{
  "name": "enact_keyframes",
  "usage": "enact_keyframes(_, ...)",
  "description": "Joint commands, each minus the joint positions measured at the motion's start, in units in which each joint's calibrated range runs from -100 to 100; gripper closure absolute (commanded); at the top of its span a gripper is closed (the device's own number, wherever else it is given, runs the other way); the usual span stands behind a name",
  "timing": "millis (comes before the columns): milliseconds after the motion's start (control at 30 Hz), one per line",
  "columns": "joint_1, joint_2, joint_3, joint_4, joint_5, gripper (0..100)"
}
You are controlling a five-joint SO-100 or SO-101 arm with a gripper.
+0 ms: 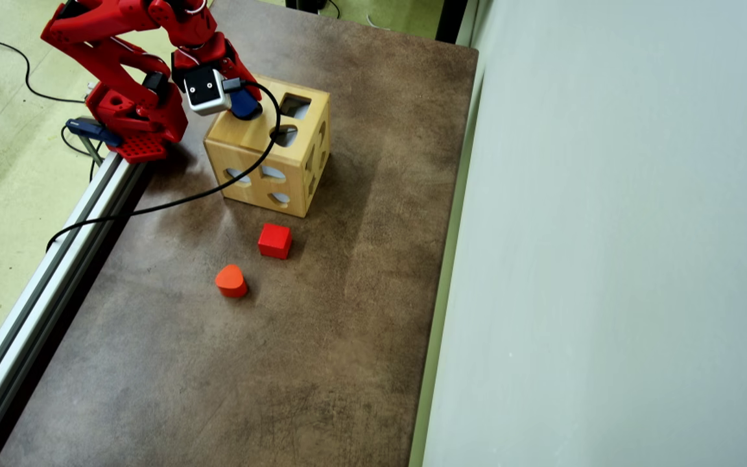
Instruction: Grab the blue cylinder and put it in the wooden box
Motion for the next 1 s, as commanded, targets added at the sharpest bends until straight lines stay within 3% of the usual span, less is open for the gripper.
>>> enact_keyframes(0,-0.4,0.5,-0.1,-0.5,0.4,82)
enact_keyframes(300,-3.1,6.7,-0.9,0.1,0.4,81)
enact_keyframes(533,-3.1,6.8,-0.9,0.1,0.4,67)
enact_keyframes(967,-3.1,6.0,-1.0,0.3,0.3,70)
